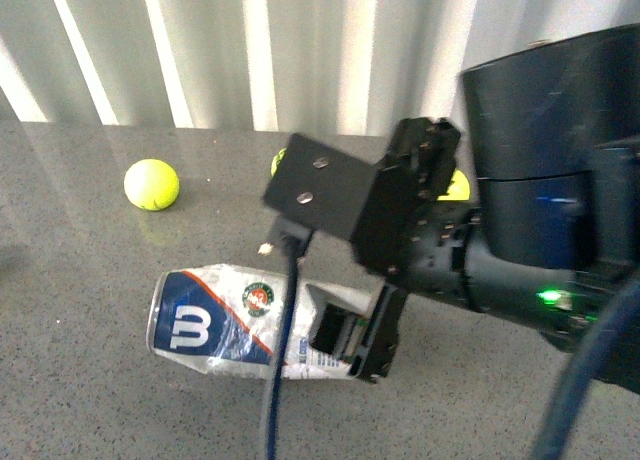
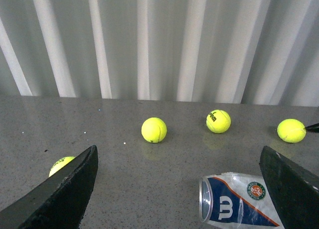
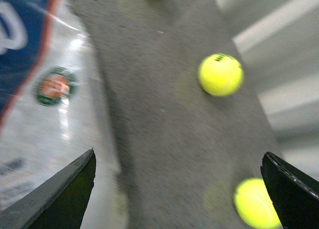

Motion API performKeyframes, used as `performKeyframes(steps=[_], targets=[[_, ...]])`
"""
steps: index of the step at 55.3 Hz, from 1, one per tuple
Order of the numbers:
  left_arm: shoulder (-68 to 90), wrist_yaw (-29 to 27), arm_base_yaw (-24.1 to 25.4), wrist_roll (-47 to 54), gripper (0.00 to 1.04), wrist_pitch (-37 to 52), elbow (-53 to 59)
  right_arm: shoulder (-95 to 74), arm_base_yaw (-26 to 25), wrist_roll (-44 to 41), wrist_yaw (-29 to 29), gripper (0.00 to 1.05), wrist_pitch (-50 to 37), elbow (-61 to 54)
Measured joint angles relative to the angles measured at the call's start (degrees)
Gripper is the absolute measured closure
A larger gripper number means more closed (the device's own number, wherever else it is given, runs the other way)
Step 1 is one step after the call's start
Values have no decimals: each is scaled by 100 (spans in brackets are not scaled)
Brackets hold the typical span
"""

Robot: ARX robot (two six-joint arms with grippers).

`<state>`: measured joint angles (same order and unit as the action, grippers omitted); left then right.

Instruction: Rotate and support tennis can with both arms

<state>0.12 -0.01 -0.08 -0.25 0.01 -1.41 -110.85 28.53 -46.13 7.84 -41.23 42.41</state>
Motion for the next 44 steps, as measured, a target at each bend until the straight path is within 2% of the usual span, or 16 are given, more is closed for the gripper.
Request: performKeyframes(steps=[6, 10, 17, 23, 28, 35, 41, 42, 44], targets=[[0, -2, 0, 0, 7, 0, 0, 361, -455, 144, -352, 7, -726, -472], [0, 0, 0, 0, 7, 0, 0, 693, -922, 343, -785, 7, -1362, -881], [0, 0, 0, 0, 7, 0, 0, 1108, -1482, 533, -1311, 7, -1921, -1311], [0, 0, 0, 0, 7, 0, 0, 1751, -2114, 905, -2164, 7, -2369, -1740], [0, -2, 0, 0, 7, 0, 0, 2640, -2704, 1300, -2761, 7, -2385, -2127], [0, -2, 0, 0, 7, 0, 0, 3829, -3381, 1943, -2806, 7, -2037, -2625], [0, -2, 0, 0, 7, 0, 0, 4607, -3753, 2258, -2734, 7, -1829, -3016], [0, -2, 0, 0, 7, 0, 0, 4826, -3834, 2393, -2535, 8, -1753, -3119], [0, 0, 0, 0, 7, 0, 0, 5307, -4105, 2804, -1569, 14, -1119, -3224]])
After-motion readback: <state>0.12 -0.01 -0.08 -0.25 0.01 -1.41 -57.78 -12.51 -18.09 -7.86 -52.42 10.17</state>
